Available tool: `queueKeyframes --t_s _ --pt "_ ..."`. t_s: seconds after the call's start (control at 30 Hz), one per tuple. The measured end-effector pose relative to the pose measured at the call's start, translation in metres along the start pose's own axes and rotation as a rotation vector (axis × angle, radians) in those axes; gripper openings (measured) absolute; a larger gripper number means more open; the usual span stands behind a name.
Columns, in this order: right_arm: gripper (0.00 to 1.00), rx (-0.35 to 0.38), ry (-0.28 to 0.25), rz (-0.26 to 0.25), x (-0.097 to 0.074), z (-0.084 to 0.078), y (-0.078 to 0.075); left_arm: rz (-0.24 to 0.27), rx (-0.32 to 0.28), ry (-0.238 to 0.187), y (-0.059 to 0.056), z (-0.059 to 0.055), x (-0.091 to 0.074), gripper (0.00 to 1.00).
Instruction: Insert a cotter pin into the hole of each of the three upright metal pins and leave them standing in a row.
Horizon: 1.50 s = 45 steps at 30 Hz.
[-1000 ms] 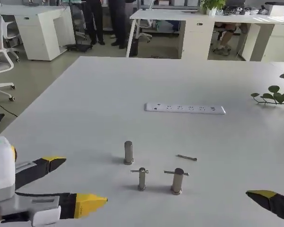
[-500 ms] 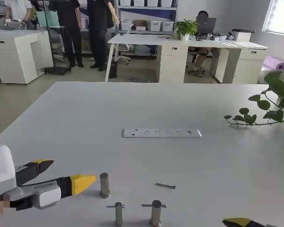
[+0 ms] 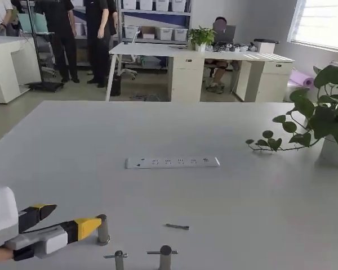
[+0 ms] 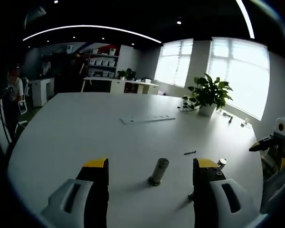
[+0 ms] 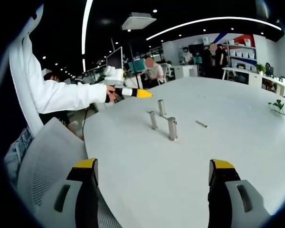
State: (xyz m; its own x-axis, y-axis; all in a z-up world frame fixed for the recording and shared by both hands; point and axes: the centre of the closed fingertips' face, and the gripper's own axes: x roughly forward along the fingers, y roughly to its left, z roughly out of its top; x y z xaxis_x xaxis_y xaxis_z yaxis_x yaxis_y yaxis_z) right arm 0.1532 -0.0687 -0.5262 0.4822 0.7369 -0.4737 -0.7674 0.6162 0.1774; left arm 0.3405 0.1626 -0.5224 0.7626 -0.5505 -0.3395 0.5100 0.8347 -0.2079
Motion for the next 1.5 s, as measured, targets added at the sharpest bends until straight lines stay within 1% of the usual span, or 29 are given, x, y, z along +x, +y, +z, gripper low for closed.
queueKeyframes --t_s 0.13,0.27,0.37,0.47,0.57,0.67,0.7,0.73,0.77,0.8,0.83,0.87,0.93,0.97,1.0,1.03,1.17,1.2,1.23,1.37,1.47,1.5 --pt "0.95 0.019 -0.002 -0.002 -0.001 -0.003 0.002 -0.018 0.011 0.010 -0.006 -0.002 0.010 0.62" --pt "0.95 0.035 -0.003 -0.006 -0.002 -0.006 0.001 -0.021 0.024 0.027 -0.006 -0.006 0.020 0.54" --pt "0.94 0.043 -0.007 -0.012 -0.004 -0.006 0.000 -0.033 0.042 0.036 -0.009 -0.008 0.025 0.45" --pt "0.94 0.049 -0.010 -0.015 -0.005 -0.005 -0.002 -0.040 0.056 0.056 -0.010 -0.013 0.032 0.37" --pt "0.94 0.052 -0.010 -0.015 -0.006 -0.005 -0.003 -0.047 0.073 0.078 -0.011 -0.019 0.038 0.32" --pt "0.94 0.063 -0.016 -0.016 -0.006 -0.005 -0.003 -0.070 0.047 0.090 -0.014 -0.026 0.043 0.30" --pt "0.93 0.067 -0.018 -0.017 -0.006 -0.005 -0.003 -0.068 0.057 0.102 -0.014 -0.030 0.045 0.29" --pt "0.93 0.069 -0.017 -0.021 -0.007 -0.005 -0.004 -0.062 0.064 0.106 -0.014 -0.031 0.046 0.28" --pt "0.94 0.069 -0.018 -0.025 -0.007 -0.005 -0.004 -0.061 0.066 0.105 -0.014 -0.032 0.047 0.25" --pt "0.93 0.070 -0.018 -0.026 -0.007 -0.005 -0.004 -0.062 0.068 0.105 -0.014 -0.033 0.047 0.21" --pt "0.93 0.073 -0.018 -0.024 -0.007 -0.005 -0.004 -0.065 0.100 0.113 -0.015 -0.034 0.048 0.18" --pt "0.93 0.073 -0.018 -0.023 -0.007 -0.005 -0.004 -0.072 0.104 0.113 -0.017 -0.034 0.048 0.16" --pt "0.93 0.071 -0.013 -0.021 -0.007 -0.007 -0.003 -0.064 0.119 0.117 -0.016 -0.035 0.049 0.15" --pt "0.93 0.074 -0.013 -0.022 -0.007 -0.007 -0.003 -0.066 0.122 0.117 -0.016 -0.035 0.049 0.14" --pt "0.93 0.077 -0.013 -0.022 -0.007 -0.008 -0.003 -0.079 0.122 0.115 -0.018 -0.036 0.049 0.13" --pt "0.93 0.081 -0.012 -0.022 -0.007 -0.008 -0.003 -0.070 0.152 0.115 -0.017 -0.035 0.049 0.12" --pt "0.92 0.085 -0.005 -0.018 -0.007 -0.011 -0.002 -0.066 0.151 0.110 -0.018 -0.035 0.049 0.12" --pt "0.92 0.085 -0.005 -0.018 -0.007 -0.011 -0.002 -0.063 0.156 0.112 -0.018 -0.035 0.049 0.11" --pt "0.92 0.084 -0.001 -0.016 -0.007 -0.012 -0.001 -0.056 0.177 0.113 -0.017 -0.034 0.048 0.11" --pt "0.91 0.080 0.003 -0.012 -0.006 -0.012 0.000 -0.045 0.172 0.118 -0.016 -0.034 0.047 0.11" --pt "0.91 0.078 -0.001 -0.013 -0.006 -0.011 0.000 -0.046 0.187 0.123 -0.017 -0.033 0.043 0.11" --pt "0.91 0.078 -0.005 -0.016 -0.006 -0.009 -0.001 -0.048 0.185 0.124 -0.018 -0.030 0.039 0.11"
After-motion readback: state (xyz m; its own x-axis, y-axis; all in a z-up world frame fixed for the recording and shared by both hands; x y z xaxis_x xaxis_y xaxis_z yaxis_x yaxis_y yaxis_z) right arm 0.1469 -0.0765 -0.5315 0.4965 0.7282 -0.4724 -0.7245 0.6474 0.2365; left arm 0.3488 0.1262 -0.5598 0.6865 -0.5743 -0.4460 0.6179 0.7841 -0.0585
